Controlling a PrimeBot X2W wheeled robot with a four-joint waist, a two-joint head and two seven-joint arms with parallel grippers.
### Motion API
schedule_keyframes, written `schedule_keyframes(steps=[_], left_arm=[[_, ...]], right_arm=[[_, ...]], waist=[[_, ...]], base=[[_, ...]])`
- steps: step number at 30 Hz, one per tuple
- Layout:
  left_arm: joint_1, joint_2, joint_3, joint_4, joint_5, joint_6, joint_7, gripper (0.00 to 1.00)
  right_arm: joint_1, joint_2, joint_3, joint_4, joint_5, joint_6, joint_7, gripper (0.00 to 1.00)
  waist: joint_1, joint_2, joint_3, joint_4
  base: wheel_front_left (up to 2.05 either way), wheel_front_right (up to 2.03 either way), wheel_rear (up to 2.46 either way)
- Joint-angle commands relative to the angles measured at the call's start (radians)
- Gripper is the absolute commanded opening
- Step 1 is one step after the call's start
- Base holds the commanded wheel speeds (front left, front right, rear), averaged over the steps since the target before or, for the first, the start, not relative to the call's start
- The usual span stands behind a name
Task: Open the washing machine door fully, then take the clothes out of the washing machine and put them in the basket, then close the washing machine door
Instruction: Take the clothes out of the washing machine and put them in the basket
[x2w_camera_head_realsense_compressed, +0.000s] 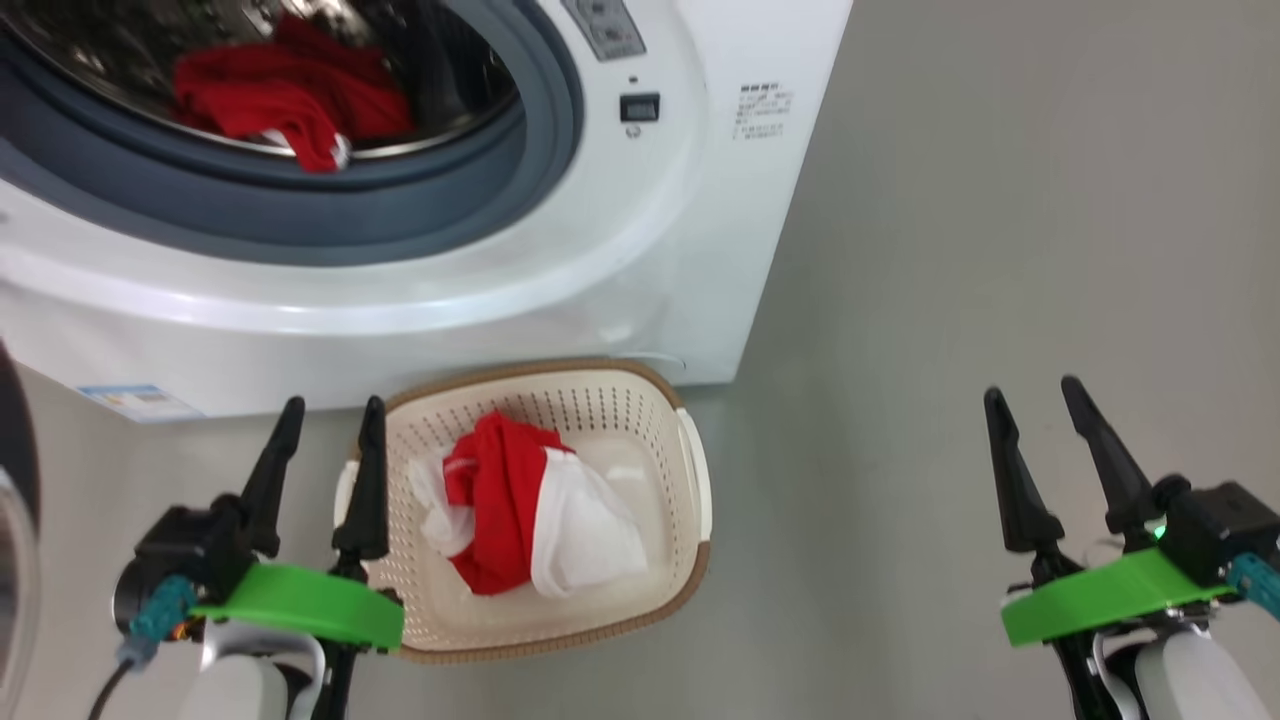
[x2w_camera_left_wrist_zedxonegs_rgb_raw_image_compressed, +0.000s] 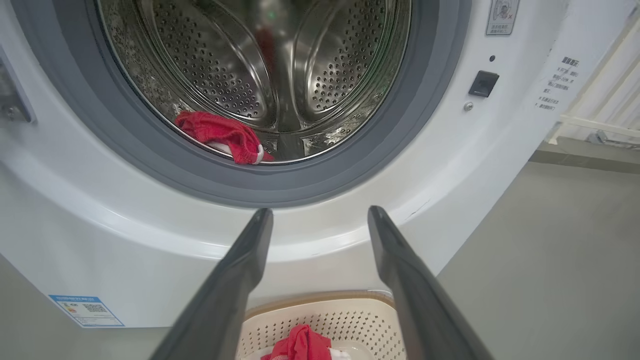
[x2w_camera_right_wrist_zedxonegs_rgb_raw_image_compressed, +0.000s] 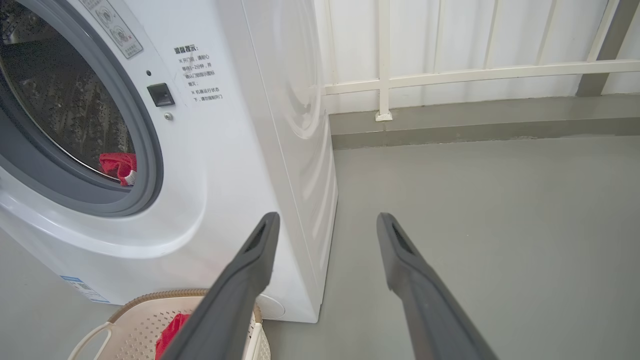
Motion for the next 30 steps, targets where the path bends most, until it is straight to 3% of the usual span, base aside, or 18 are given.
schedule_keyframes(steps=[1,30], left_arm=[[0.032,0.019,0.032,-0.049,0.014,-0.005,-0.005,1.00],[0.340,0.003,0.136,-0.287,0.054,-0.005,-0.005,1.00]], right_arm=[[0.024,-0.013,0.021,-0.021,0.014,0.006,-0.006,1.00],[0.173,-0.040,0.003,-0.029,0.030,0.006,-0.006,1.00]], waist=[[0.0000,0.0000,-0.053,0.014],[0.0000,0.0000,-0.185,0.013]], base=[[0.00,0.00,0.00],[0.00,0.00,0.00]])
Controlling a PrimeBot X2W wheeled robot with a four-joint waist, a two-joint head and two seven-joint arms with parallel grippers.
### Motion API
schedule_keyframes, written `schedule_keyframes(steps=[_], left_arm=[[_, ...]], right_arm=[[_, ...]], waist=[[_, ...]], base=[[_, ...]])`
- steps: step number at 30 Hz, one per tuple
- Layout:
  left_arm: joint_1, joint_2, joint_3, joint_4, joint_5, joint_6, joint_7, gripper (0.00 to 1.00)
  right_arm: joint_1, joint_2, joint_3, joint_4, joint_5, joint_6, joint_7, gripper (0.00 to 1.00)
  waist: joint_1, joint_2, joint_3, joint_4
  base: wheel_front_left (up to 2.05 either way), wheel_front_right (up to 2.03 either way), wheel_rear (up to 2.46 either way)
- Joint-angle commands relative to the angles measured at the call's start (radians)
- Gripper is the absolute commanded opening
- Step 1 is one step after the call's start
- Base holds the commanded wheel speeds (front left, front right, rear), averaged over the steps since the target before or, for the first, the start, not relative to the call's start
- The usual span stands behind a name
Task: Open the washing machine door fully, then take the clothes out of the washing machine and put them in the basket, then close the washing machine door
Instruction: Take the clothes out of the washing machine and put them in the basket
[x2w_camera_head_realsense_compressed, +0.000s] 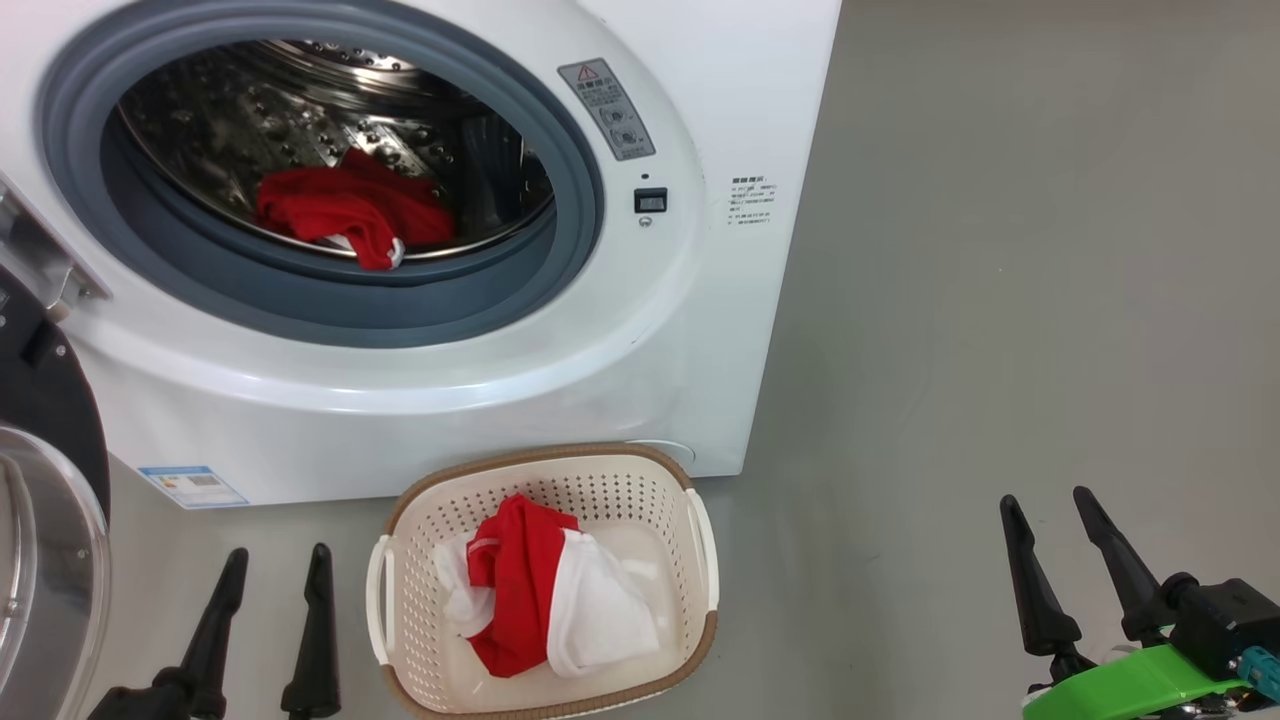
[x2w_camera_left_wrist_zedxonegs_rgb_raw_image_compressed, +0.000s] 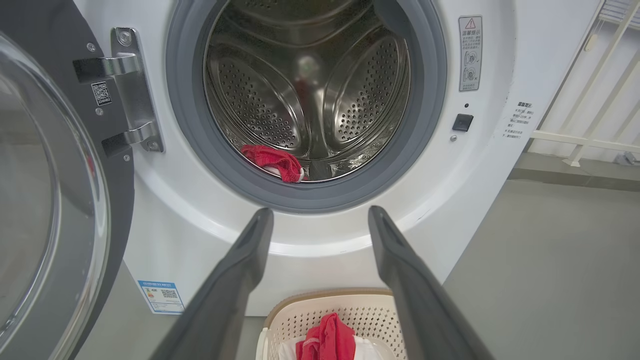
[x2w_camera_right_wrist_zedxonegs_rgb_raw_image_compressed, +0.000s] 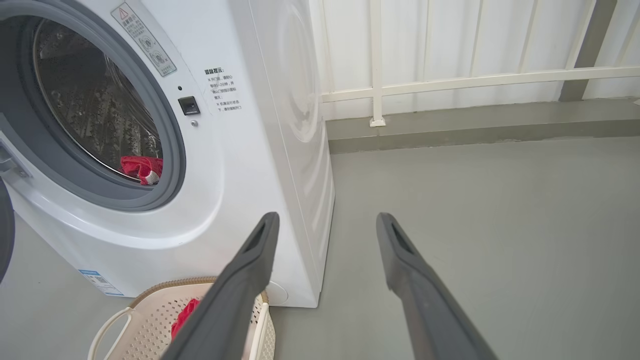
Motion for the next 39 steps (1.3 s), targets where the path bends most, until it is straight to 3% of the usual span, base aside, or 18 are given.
schedule_keyframes(steps=[1,22,39], left_arm=[[-0.003,0.005,0.037,-0.034,0.012,-0.005,-0.005,1.00],[-0.064,0.003,0.015,-0.023,0.002,-0.005,-0.005,1.00],[-0.576,0.013,0.000,0.302,0.087,-0.001,-0.005,1.00]], right_arm=[[-0.001,-0.020,0.013,-0.025,0.000,0.006,-0.006,1.00],[-0.032,-0.016,0.019,-0.032,-0.003,0.006,-0.006,1.00],[-0.181,0.020,0.033,-0.058,-0.016,0.006,-0.006,1.00]], waist=[[0.0000,0.0000,0.000,-0.001],[0.0000,0.0000,0.056,0.000],[0.0000,0.0000,0.305,-0.009]], base=[[0.00,0.00,0.00],[0.00,0.00,0.00],[0.00,0.00,0.00]])
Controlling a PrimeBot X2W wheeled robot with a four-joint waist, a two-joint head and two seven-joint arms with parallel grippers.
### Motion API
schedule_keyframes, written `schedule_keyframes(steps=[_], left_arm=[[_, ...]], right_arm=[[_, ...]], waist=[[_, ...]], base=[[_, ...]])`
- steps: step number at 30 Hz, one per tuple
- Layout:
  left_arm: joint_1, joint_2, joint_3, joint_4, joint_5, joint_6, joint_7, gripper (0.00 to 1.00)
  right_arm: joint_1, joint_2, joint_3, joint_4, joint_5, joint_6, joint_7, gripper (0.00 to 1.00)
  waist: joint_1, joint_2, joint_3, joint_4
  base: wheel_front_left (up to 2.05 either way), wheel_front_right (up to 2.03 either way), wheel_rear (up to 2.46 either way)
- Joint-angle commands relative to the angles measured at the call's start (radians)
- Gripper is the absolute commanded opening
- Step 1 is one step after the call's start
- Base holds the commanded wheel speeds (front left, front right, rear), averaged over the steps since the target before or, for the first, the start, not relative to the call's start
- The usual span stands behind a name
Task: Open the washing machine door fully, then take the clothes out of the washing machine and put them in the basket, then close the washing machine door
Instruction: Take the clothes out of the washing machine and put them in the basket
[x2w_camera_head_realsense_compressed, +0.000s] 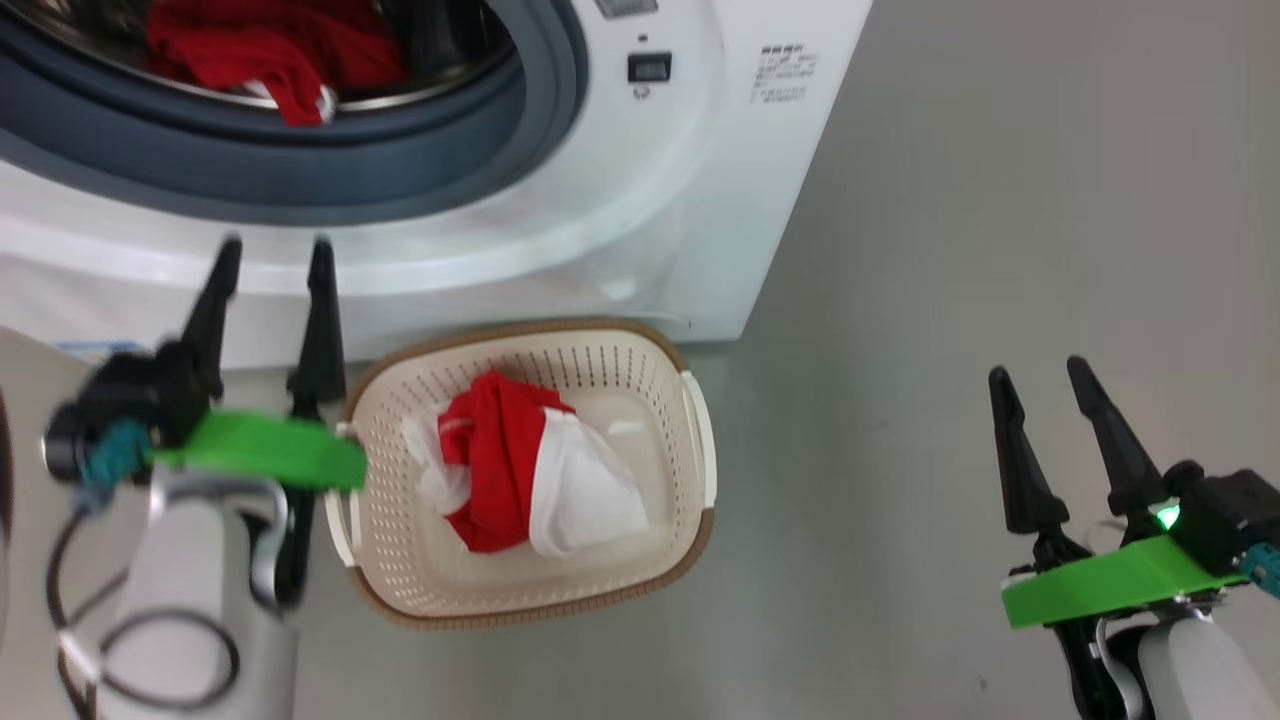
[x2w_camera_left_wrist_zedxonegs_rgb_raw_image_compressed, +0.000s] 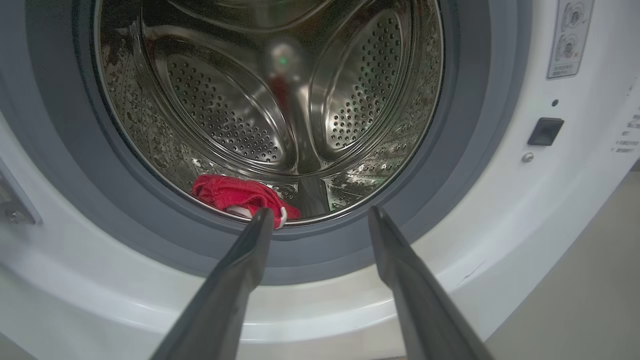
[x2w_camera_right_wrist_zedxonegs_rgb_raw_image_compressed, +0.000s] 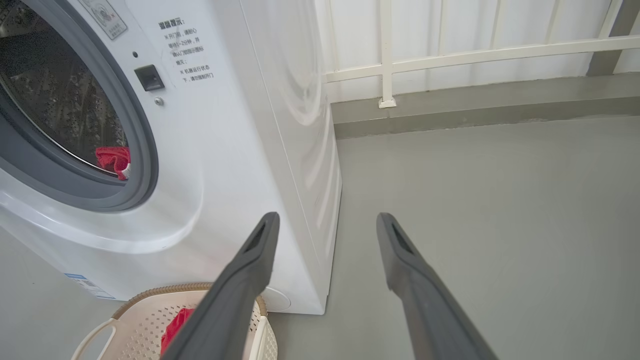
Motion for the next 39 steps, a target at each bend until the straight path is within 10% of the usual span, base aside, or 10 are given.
schedule_keyframes(steps=[1,20,39], left_arm=[[-0.062,0.022,0.032,0.015,0.006,0.004,-0.005,1.00],[-0.624,0.112,0.005,0.639,0.039,0.055,-0.004,1.00],[-0.839,0.216,-0.058,0.838,0.081,0.131,0.067,1.00]], right_arm=[[-0.028,0.000,0.023,-0.028,-0.012,0.006,-0.006,1.00],[-0.132,0.022,0.022,-0.043,-0.014,0.006,-0.006,1.00],[-0.171,0.028,0.052,-0.051,0.010,0.006,-0.006,1.00]], waist=[[0.0001,0.0000,0.080,-0.005],[0.0001,0.0000,0.231,-0.055],[0.0001,0.0000,0.304,-0.134]], base=[[0.00,0.00,0.00],[0.00,0.00,0.00],[0.00,0.00,0.00]])
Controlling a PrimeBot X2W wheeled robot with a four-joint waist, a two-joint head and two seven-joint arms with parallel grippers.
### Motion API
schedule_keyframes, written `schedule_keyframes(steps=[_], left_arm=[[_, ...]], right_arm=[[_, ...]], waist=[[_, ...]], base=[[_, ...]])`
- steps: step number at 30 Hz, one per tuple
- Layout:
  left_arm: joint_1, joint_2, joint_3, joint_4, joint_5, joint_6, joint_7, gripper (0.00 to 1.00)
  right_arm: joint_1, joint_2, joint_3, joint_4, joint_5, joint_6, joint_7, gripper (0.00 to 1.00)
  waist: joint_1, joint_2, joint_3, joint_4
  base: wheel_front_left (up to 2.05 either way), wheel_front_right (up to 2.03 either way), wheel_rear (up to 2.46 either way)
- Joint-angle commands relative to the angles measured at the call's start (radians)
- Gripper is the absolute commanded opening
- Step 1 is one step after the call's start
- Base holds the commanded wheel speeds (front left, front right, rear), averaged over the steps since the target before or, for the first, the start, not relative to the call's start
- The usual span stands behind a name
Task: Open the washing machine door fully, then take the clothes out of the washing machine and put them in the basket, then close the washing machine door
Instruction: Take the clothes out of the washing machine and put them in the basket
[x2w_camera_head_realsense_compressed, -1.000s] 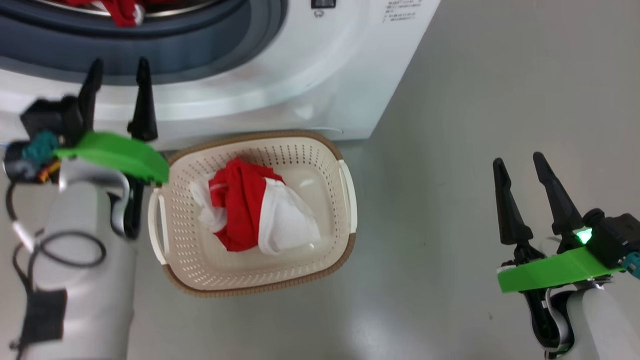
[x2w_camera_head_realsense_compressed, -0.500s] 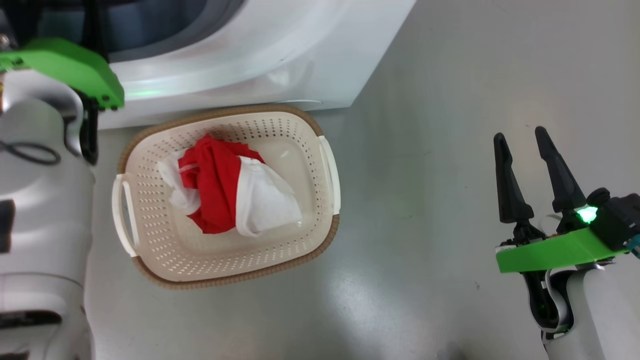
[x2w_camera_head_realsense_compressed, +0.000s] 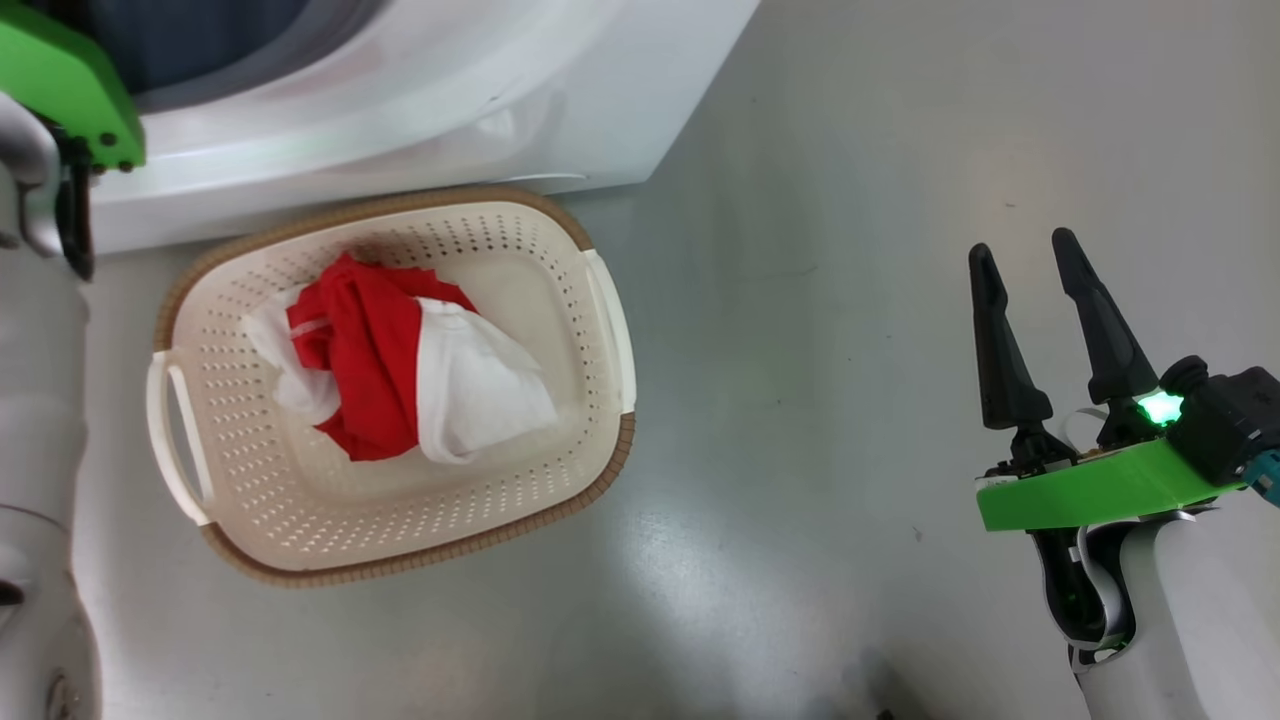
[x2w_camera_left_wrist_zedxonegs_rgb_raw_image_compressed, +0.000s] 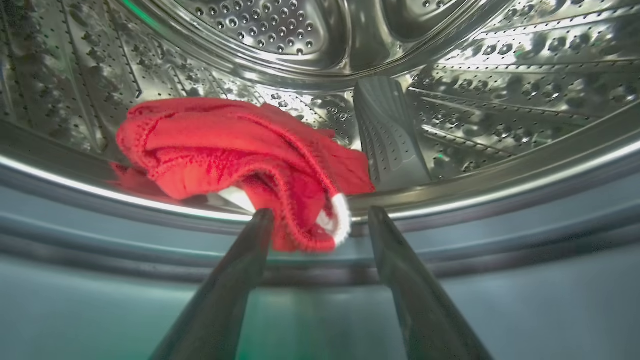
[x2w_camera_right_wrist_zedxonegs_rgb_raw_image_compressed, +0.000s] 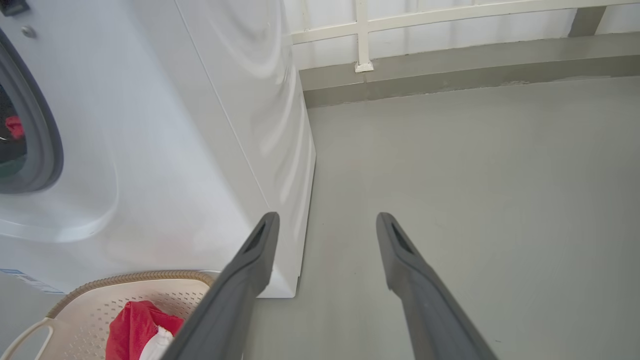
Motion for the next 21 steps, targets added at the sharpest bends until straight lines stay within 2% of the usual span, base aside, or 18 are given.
schedule_keyframes(steps=[1,9,11,13,15,16,21], left_arm=[[-0.007,0.055,0.003,-0.015,0.010,0.009,0.001,1.00],[-0.008,0.080,-0.004,-0.006,0.001,0.020,0.004,0.99],[-0.008,0.080,-0.007,-0.005,-0.001,0.023,-0.002,0.45],[-0.008,0.079,-0.008,-0.004,-0.004,0.025,-0.006,0.17],[-0.007,0.079,-0.008,-0.004,-0.009,0.025,-0.012,0.03],[-0.006,0.078,-0.009,-0.003,-0.011,0.025,-0.016,0.00],[-0.001,0.072,-0.015,-0.003,-0.019,0.022,-0.036,0.00]], right_arm=[[0.007,0.002,0.023,-0.026,0.002,0.006,-0.006,1.00],[0.008,0.002,0.023,-0.032,0.006,0.006,-0.006,1.00],[0.009,0.002,0.023,-0.033,0.005,0.006,-0.006,1.00],[0.010,0.002,0.025,-0.033,0.004,0.006,-0.006,1.00],[0.009,0.002,0.026,-0.033,0.004,0.006,-0.006,1.00],[0.009,0.002,0.026,-0.033,0.003,0.006,-0.006,1.00],[0.009,0.002,0.025,-0.030,-0.001,0.006,-0.006,1.00]], waist=[[0.0000,-0.0001,0.008,-0.009],[0.0000,-0.0001,0.015,-0.019],[0.0000,-0.0001,0.015,-0.018],[0.0000,-0.0001,0.013,-0.016],[0.0000,-0.0001,0.012,-0.015],[0.0000,-0.0001,0.011,-0.014],[0.0000,-0.0001,0.003,-0.009]], base=[[0.00,0.00,0.00],[0.00,0.00,0.00],[0.00,0.00,0.00],[0.00,0.00,0.00],[0.00,0.00,0.00],[0.00,0.00,0.00],[0.00,0.00,0.00]])
